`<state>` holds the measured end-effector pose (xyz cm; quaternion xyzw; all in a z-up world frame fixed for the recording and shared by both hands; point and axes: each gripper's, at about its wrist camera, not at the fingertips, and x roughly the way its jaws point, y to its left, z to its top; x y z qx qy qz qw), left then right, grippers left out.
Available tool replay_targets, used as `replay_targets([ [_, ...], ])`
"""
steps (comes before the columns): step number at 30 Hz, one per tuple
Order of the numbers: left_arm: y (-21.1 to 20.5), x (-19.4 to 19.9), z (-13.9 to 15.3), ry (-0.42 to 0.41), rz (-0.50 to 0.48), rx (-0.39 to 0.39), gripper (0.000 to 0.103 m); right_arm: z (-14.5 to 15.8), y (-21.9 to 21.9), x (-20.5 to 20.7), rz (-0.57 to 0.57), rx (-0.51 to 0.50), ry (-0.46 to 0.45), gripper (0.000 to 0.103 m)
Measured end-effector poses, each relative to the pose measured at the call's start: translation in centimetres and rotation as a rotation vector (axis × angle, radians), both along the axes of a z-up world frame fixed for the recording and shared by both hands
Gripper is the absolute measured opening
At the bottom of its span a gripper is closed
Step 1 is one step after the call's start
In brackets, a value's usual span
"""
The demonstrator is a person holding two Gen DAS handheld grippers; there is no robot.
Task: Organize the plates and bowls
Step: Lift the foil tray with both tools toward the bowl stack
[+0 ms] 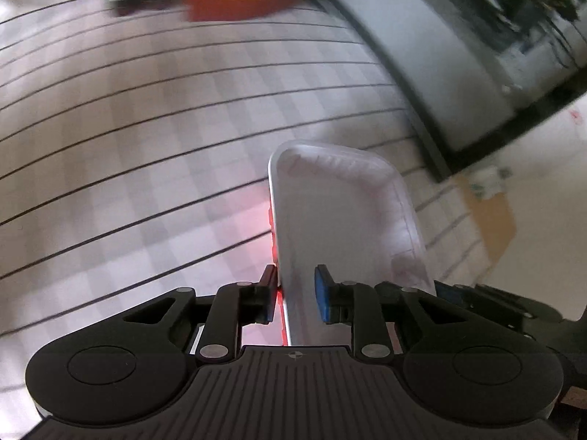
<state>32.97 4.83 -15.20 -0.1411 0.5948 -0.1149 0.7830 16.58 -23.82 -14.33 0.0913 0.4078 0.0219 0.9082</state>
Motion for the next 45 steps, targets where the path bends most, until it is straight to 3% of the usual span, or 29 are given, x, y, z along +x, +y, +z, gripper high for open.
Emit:
replay_targets([
  [8, 11.9, -6.8, 1.3, 0.022, 0.256, 0.069, 0.021, -1.3, 11.1, 2.6, 0.301, 0.052, 0.061, 0.033],
  [16, 16.8, -10.9, 2.2, 0.021, 0.394, 0.051, 0.021, -1.5, 18.0, 3.5, 0.483, 0.006, 0.118, 0.035],
  [21, 18.2, -11.4, 0.2, 0.062, 0.47, -0.003, 0.021, -2.1, 19.1, 3.4, 0.5, 0.005, 0.171, 0.038],
  [25, 18.9, -11.2, -0.8, 0.063, 0.492, -0.026, 0.021, -2.9, 18.8, 3.8, 0.444, 0.029, 0.19, 0.038],
  [29, 18.5, -10.8, -1.1, 0.07, 0.479, 0.002, 0.022, -3.5, 18.3, 3.8, 0.394, 0.042, 0.19, 0.038],
  [41, 17.0, -9.6, -0.7, 0.094, 0.394, 0.082, 0.023, -3.8, 19.3, 4.3, 0.402, 0.042, 0.152, 0.037],
  [43, 17.0, -9.1, -0.7, 0.127, 0.397, 0.079, 0.022, -3.7, 19.3, 4.2, 0.395, 0.042, 0.156, 0.037],
  [45, 16.7, -8.9, 0.0, 0.11, 0.402, 0.068, 0.022, -3.1, 19.3, 4.1, 0.393, 0.03, 0.143, 0.037],
])
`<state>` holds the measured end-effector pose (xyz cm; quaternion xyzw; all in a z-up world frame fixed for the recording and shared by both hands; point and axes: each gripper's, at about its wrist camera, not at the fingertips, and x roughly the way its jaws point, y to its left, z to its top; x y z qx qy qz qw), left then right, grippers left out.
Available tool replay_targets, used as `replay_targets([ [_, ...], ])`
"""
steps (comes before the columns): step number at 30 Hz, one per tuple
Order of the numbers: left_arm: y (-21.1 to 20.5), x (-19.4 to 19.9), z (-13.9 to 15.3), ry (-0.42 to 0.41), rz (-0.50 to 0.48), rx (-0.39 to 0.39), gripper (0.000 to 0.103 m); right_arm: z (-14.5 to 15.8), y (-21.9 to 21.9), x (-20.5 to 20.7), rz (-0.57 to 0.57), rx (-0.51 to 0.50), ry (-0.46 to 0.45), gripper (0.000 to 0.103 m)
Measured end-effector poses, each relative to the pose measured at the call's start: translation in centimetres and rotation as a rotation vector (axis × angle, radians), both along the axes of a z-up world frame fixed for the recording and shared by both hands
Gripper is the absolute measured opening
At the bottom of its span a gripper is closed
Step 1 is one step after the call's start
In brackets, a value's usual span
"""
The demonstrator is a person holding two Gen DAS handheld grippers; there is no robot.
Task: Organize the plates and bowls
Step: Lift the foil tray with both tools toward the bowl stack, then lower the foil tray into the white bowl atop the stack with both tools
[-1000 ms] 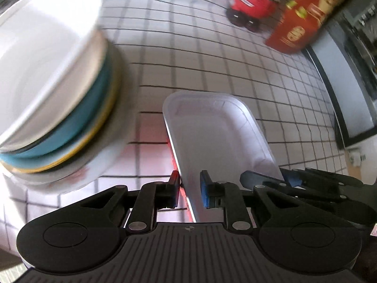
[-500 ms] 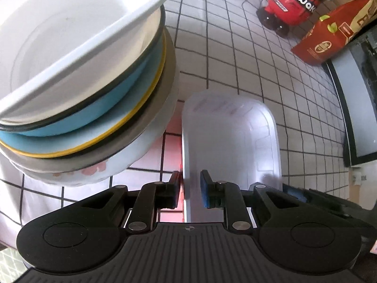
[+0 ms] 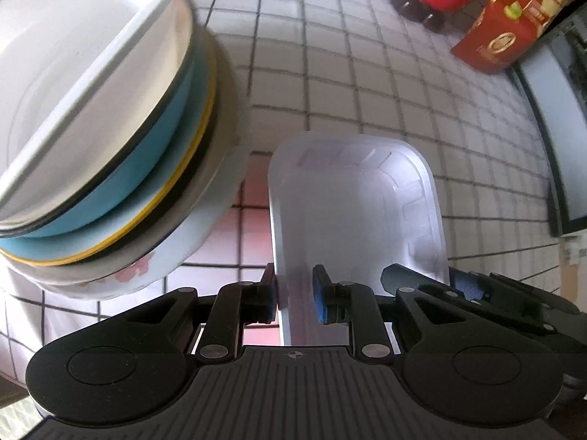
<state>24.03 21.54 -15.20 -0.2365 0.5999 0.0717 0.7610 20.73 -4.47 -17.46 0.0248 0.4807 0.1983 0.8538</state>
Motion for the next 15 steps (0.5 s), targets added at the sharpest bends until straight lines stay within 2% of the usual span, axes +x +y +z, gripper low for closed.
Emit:
replay_targets([
  [3, -1.2, 0.4, 2.8, -0.094, -0.033, 0.034, 0.023, 2.0, -0.4, -0.4, -0.012, -0.014, -0.051, 0.037],
  [7, -0.9, 0.7, 7.4, -0.218, -0.056, 0.02, 0.023, 6.9, -0.5, -1.0, -0.036, -0.04, -0.176, 0.037],
  [11, 3.3, 0.3, 12.9, -0.305, -0.03, -0.019, 0.022, 12.9, 1.2, -1.5, -0.002, -0.009, -0.273, 0.037],
  [15, 8.9, -1.7, 18.4, -0.405, 0.011, 0.023, 0.022, 17.6, 6.2, -1.3, 0.111, 0.035, -0.339, 0.037],
])
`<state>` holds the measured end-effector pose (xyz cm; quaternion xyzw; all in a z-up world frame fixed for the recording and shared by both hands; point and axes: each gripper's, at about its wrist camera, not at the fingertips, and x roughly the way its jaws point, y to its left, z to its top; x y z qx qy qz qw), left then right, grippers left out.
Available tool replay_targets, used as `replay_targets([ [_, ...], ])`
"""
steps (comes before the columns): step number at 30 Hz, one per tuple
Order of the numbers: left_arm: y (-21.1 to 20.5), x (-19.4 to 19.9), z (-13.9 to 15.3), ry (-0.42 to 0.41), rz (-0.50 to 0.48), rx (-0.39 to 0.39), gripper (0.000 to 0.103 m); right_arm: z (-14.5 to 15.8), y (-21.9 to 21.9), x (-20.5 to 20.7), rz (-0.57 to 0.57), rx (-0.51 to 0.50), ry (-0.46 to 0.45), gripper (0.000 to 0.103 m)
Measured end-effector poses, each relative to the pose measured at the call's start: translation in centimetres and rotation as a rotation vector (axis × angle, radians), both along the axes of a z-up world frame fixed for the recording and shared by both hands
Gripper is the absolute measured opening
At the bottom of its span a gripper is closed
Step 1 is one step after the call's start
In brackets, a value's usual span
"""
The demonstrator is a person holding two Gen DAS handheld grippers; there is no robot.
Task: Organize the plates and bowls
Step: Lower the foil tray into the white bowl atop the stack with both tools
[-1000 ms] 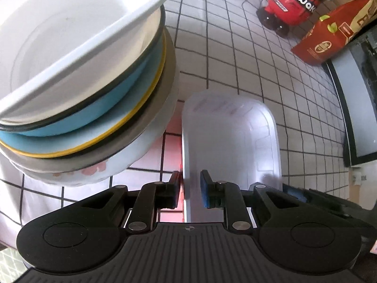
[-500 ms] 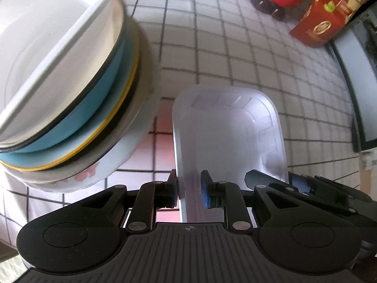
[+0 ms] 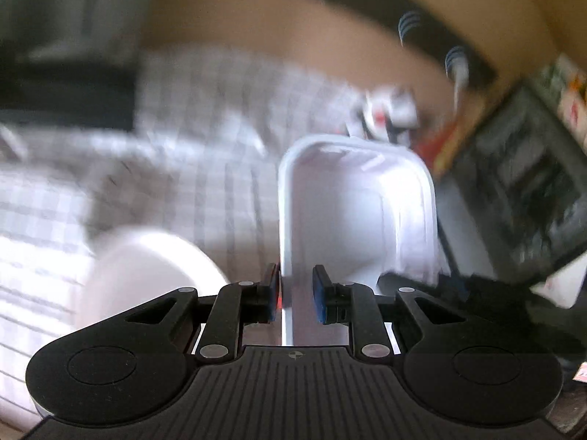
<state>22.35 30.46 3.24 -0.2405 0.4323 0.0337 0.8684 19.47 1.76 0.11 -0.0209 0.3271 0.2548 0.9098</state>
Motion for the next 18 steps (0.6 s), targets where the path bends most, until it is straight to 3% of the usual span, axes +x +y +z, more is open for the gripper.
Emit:
replay_targets([
  [3, 3.7, -2.4, 2.8, -0.03, 0.054, 0.031, 0.022, 1.4, 4.5, 0.5, 0.088, 0.039, 0.01, 0.038],
  [6, 6.8, -4.3, 3.3, -0.005, 0.105, 0.009, 0.023, 1.0, 8.5, 0.7, 0.151, 0.028, 0.02, 0.039],
  [9, 9.1, -5.1, 1.6, 0.053, 0.151, -0.035, 0.023, -0.7, 11.2, 1.6, 0.186, 0.008, 0.101, 0.04],
  [12, 10.4, -5.4, -0.8, 0.136, 0.171, -0.126, 0.023, -2.4, 12.1, 2.6, 0.177, -0.005, 0.194, 0.04],
  [15, 10.8, -5.3, -3.0, 0.193, 0.149, -0.191, 0.023, -2.9, 12.0, 2.8, 0.175, -0.036, 0.206, 0.04],
  [18, 11.0, -4.6, -4.8, 0.204, 0.16, -0.203, 0.023, -3.3, 11.7, 3.4, 0.167, -0.051, 0.227, 0.041],
])
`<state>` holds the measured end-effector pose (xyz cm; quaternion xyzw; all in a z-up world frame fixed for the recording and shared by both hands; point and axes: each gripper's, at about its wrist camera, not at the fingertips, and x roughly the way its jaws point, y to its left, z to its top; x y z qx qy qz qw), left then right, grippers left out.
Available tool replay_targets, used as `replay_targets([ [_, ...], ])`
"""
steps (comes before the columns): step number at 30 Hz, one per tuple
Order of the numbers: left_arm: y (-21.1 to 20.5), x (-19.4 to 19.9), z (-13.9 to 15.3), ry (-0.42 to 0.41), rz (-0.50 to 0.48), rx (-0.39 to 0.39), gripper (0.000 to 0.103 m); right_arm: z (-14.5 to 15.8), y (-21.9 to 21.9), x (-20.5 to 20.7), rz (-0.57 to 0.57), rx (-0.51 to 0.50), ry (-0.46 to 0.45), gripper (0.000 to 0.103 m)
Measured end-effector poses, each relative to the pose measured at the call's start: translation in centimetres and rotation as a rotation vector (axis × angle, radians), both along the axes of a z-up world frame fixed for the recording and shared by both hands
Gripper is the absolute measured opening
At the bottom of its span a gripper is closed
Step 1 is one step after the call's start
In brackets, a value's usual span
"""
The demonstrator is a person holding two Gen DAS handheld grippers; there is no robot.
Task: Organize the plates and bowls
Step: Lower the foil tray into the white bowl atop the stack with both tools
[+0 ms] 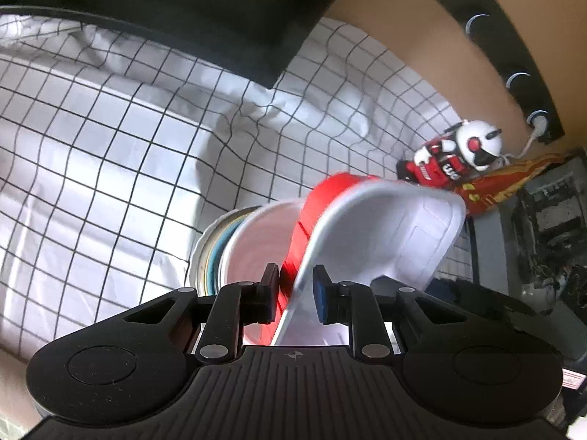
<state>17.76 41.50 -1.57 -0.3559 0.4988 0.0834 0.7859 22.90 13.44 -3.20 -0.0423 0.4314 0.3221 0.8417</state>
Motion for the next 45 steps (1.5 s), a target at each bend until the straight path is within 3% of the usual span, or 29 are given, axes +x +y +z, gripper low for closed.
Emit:
replay_targets([
  [4, 0.2, 1.4, -1.9, -0.015, 0.007, -0.025, 0.023, -1.5, -0.5, 1.3, -0.053, -0.026, 0.012, 0.041],
  [12, 0.7, 2.4, -2.9, -0.003, -0.025, -0.048, 0.023, -3.6, -0.6, 2.7, -0.115, -0.044, 0.049, 0.041],
  [19, 0.9, 0.9, -2.8, 0.001, -0.026, -0.074, 0.023, -3.0, -1.1, 1.8, -0.107, -0.042, 0.023, 0.041],
  [22, 0.9, 0.5, -2.4, 0.012, -0.009, -0.077, 0.028, -2.6, -1.1, 0.9, -0.086, -0.034, 0.032, 0.041],
  [29, 1.3, -0.1, -1.8, 0.011, 0.007, -0.107, 0.03, 0.0, -1.1, -1.1, -0.028, 0.035, -0.006, 0.043],
  [35, 1.1, 0.2, -3.0, 0.003, 0.015, -0.125, 0.03, -1.8, -1.1, -1.0, -0.064, -0.035, 0.003, 0.043],
  [45, 2.6, 0.5, -3.2, -0.058, 0.087, -0.181, 0.028, -2.6, -1.6, 0.0, -0.093, -0.021, 0.034, 0.043],
])
